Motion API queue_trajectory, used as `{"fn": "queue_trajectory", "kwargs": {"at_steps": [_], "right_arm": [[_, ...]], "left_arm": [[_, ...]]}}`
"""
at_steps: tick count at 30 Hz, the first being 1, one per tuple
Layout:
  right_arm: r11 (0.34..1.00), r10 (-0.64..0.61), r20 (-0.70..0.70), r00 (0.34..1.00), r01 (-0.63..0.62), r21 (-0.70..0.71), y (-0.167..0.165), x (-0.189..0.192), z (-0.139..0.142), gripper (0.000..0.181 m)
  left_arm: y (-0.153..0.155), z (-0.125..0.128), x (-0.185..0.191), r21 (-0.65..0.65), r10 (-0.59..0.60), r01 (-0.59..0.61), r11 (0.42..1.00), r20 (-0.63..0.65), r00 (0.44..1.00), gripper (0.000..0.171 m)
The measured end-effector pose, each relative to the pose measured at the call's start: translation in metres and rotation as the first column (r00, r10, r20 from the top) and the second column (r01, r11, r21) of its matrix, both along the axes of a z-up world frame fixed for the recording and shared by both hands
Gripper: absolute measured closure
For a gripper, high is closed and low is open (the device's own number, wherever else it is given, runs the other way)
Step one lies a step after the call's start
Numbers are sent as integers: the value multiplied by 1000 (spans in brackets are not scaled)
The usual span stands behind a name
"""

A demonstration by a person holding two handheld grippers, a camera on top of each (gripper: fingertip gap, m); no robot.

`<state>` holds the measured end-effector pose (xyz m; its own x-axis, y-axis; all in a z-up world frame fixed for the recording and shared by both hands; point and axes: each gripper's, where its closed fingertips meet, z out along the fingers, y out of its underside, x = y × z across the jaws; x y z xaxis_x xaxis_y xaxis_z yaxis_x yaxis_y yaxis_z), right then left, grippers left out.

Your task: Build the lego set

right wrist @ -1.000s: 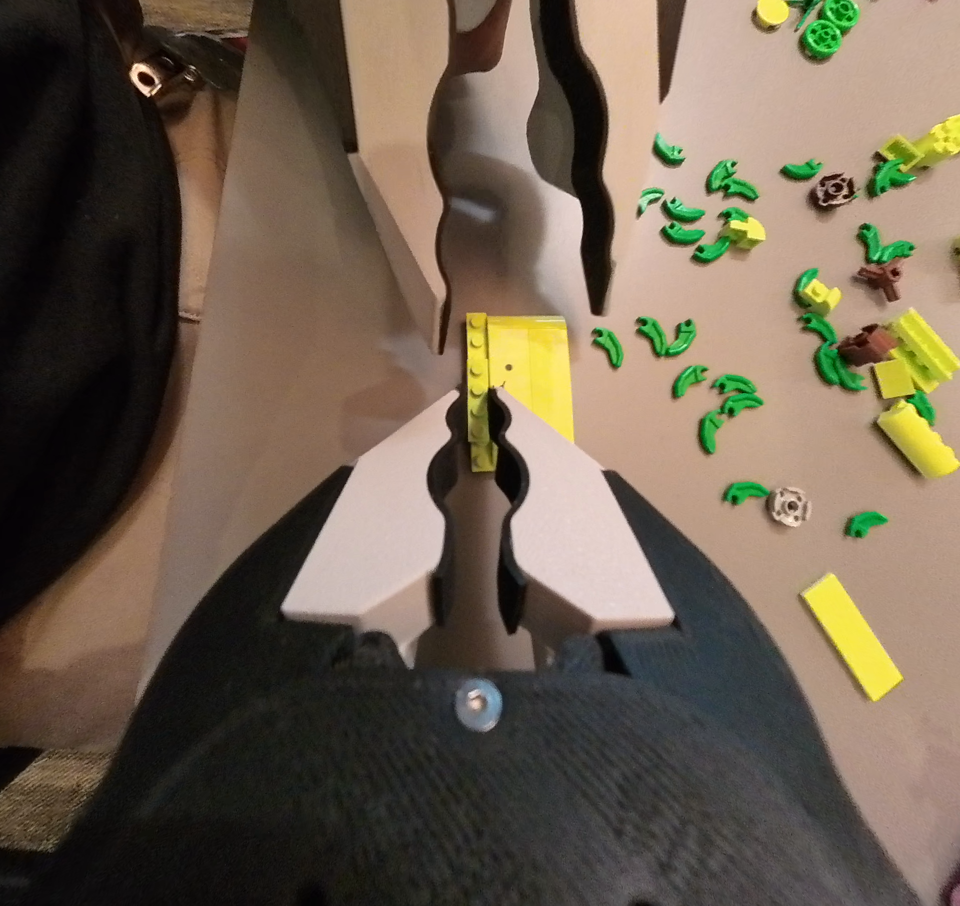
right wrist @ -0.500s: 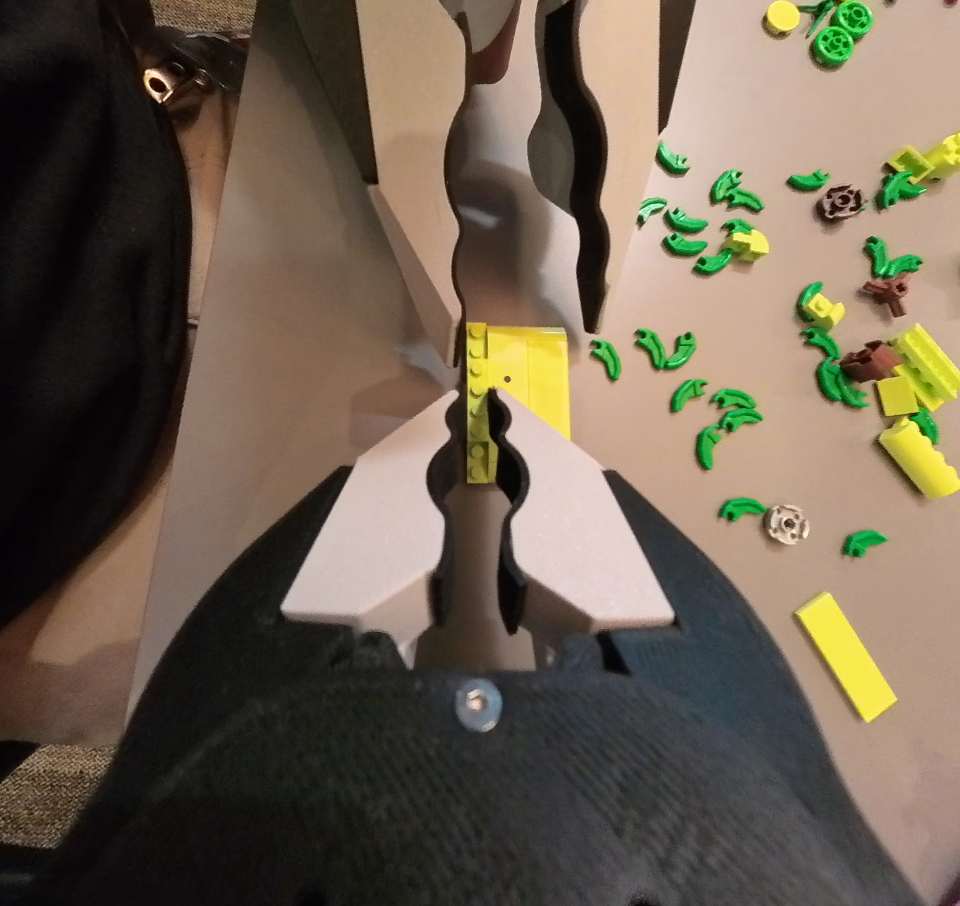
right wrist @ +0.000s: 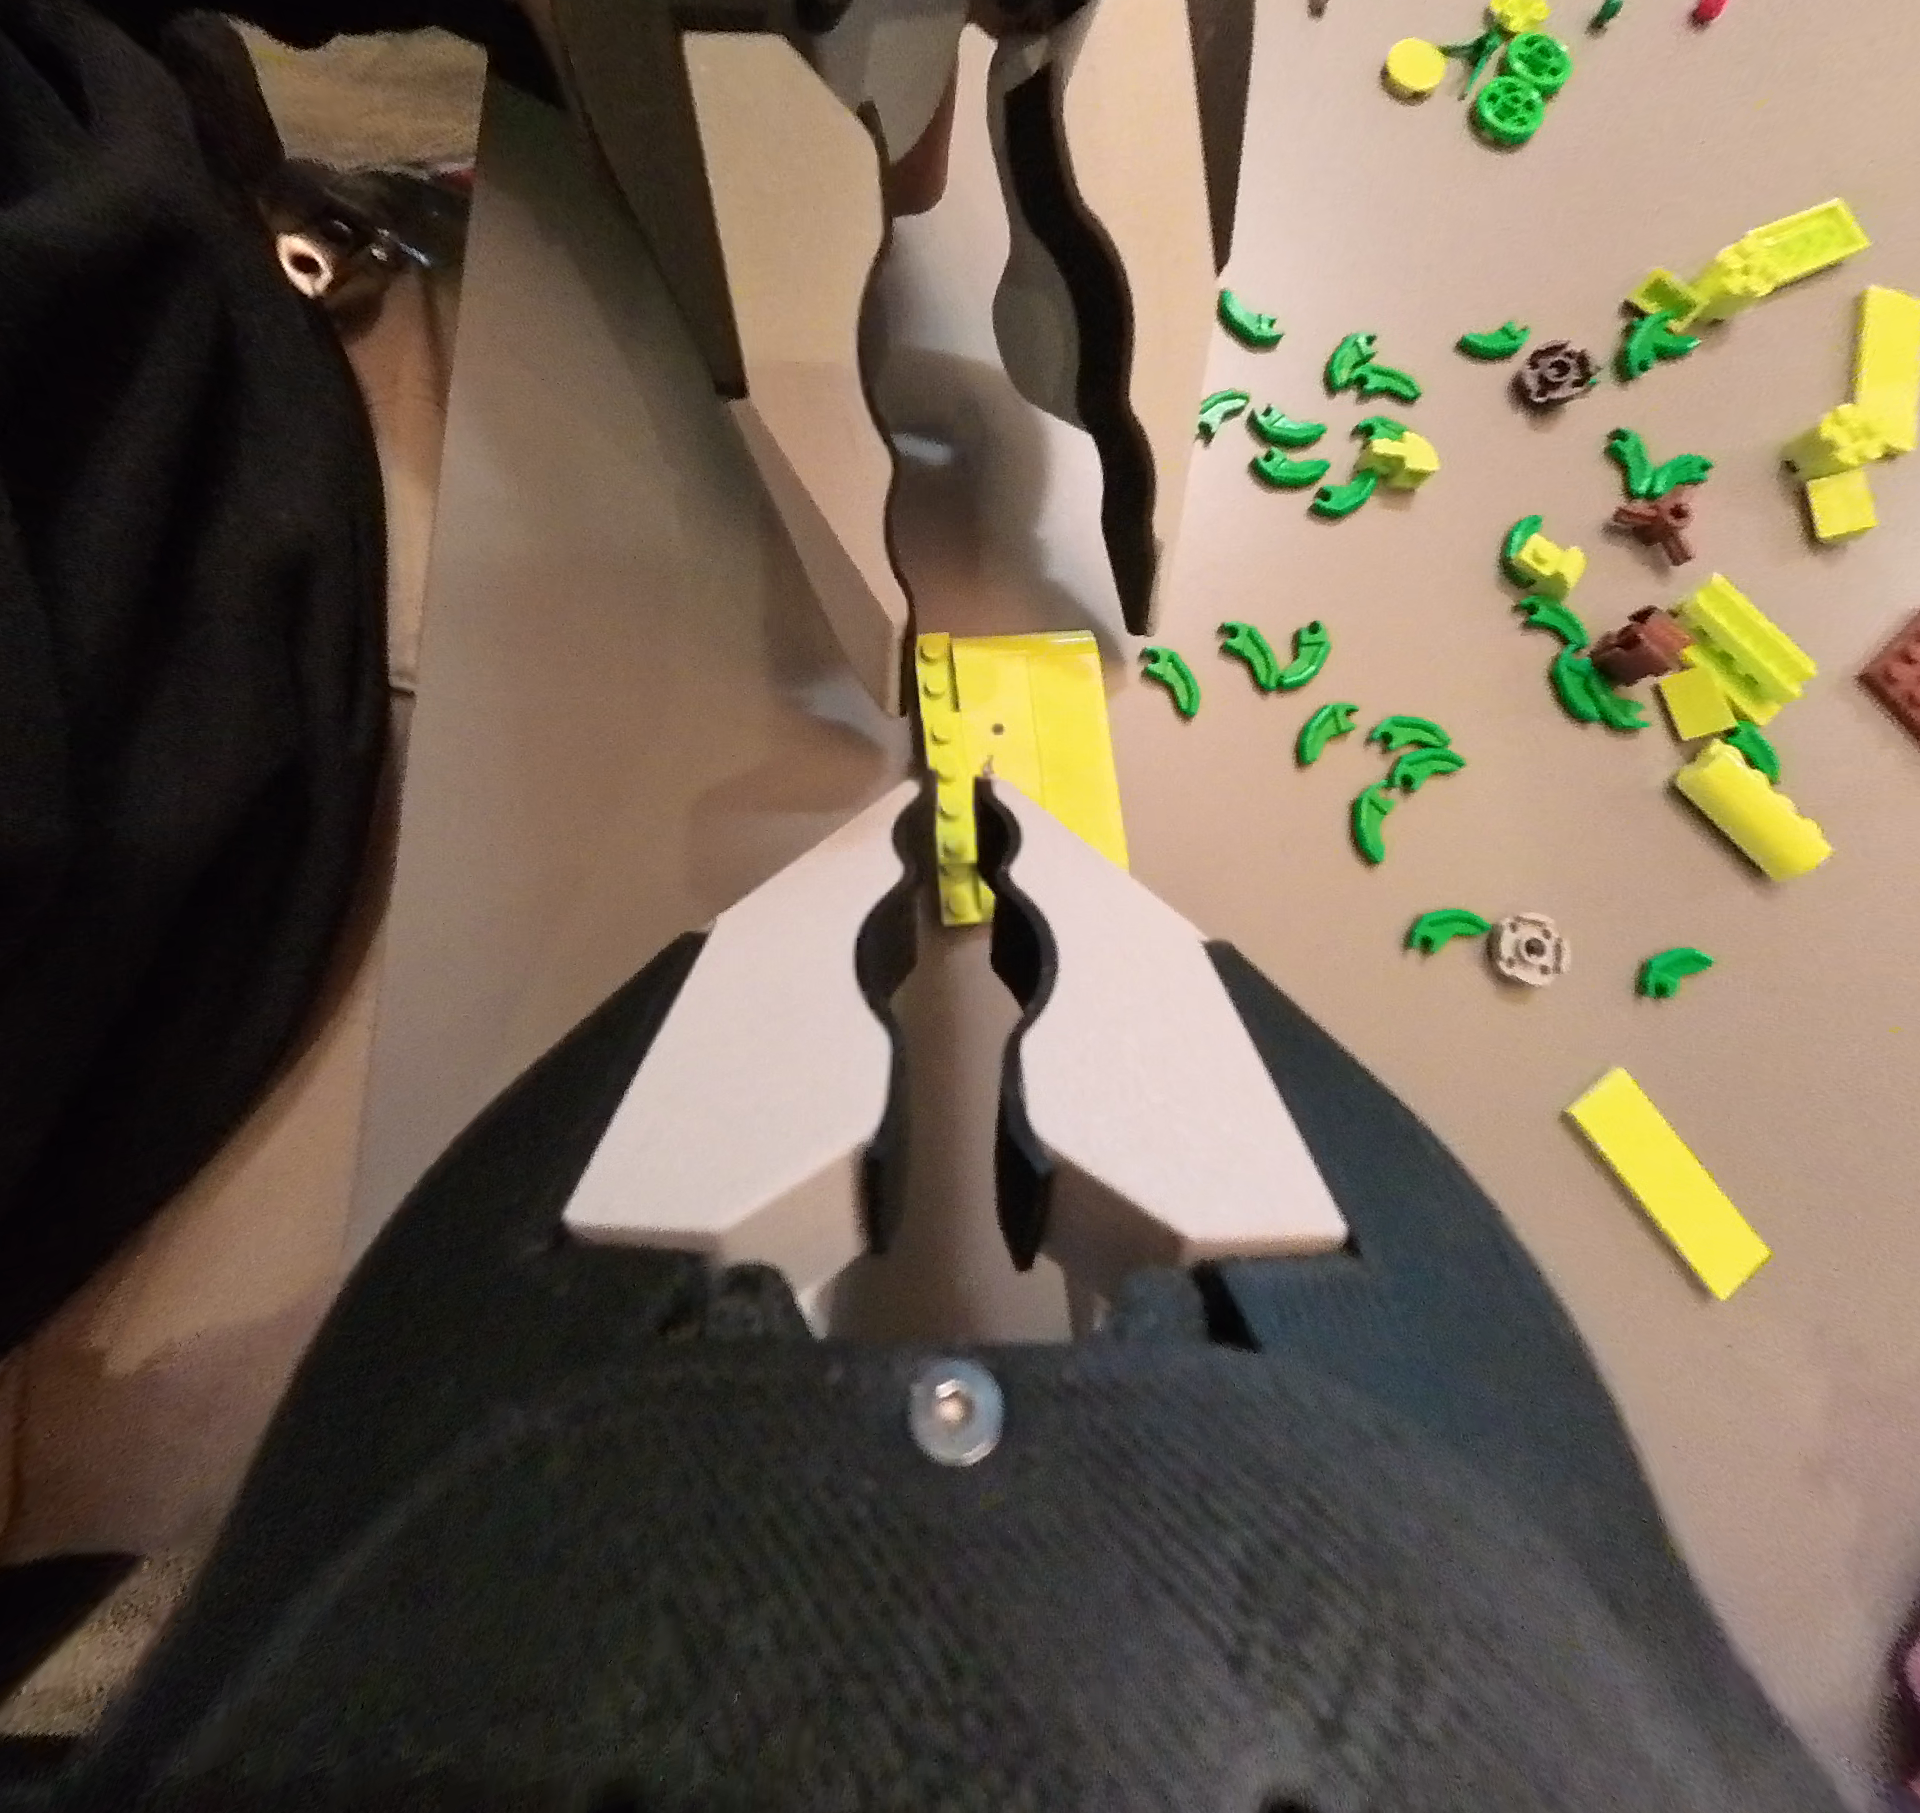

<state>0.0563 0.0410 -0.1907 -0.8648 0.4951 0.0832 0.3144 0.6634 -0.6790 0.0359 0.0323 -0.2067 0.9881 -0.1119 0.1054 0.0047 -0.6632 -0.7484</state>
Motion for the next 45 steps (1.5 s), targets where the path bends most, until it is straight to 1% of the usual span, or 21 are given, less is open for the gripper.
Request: {"fn": "queue_trajectory", "kwargs": {"at_steps": [3,7,12,25,31,37,41,43,44,45], "right_arm": [[999,-17,-15,1000,17,-40,-4,1,2,179],[999,-25,15,1000,25,-24,-4,2,-7,179],[1000,-18,23,1000,18,-17,-6,0,-11,181],[1000,3,31,1000,-3,-3,-8,-1,-12,181],[999,39,80,996,-41,19,-8,0,-13,181],[1000,15,209,978,-12,-14,-8,1,-13,181],[1000,23,222,975,-24,1,-8,1,-13,181],[1000,22,220,975,-24,4,-8,1,-13,181],[1000,21,221,975,-22,1,-8,1,-13,181],[1000,21,221,975,-21,-2,-8,1,-13,181]], "left_arm": [[0,-2,1,-10,-4,4,1000,-4,1000,120],[0,-5,1,-26,-8,8,1000,-30,1000,126],[0,-7,2,-39,-18,15,999,-62,998,129],[0,-7,2,-41,-18,16,999,-50,999,130],[0,-7,2,-42,-14,12,999,-50,999,130],[0,-7,2,-42,-14,12,999,-51,999,130],[0,-7,2,-37,-15,13,999,-54,998,130],[0,1,2,10,-15,16,1000,-46,999,130],[-1,6,2,42,-10,11,999,-32,999,134],[-1,11,1,75,-2,3,997,-13,1000,148]]}}
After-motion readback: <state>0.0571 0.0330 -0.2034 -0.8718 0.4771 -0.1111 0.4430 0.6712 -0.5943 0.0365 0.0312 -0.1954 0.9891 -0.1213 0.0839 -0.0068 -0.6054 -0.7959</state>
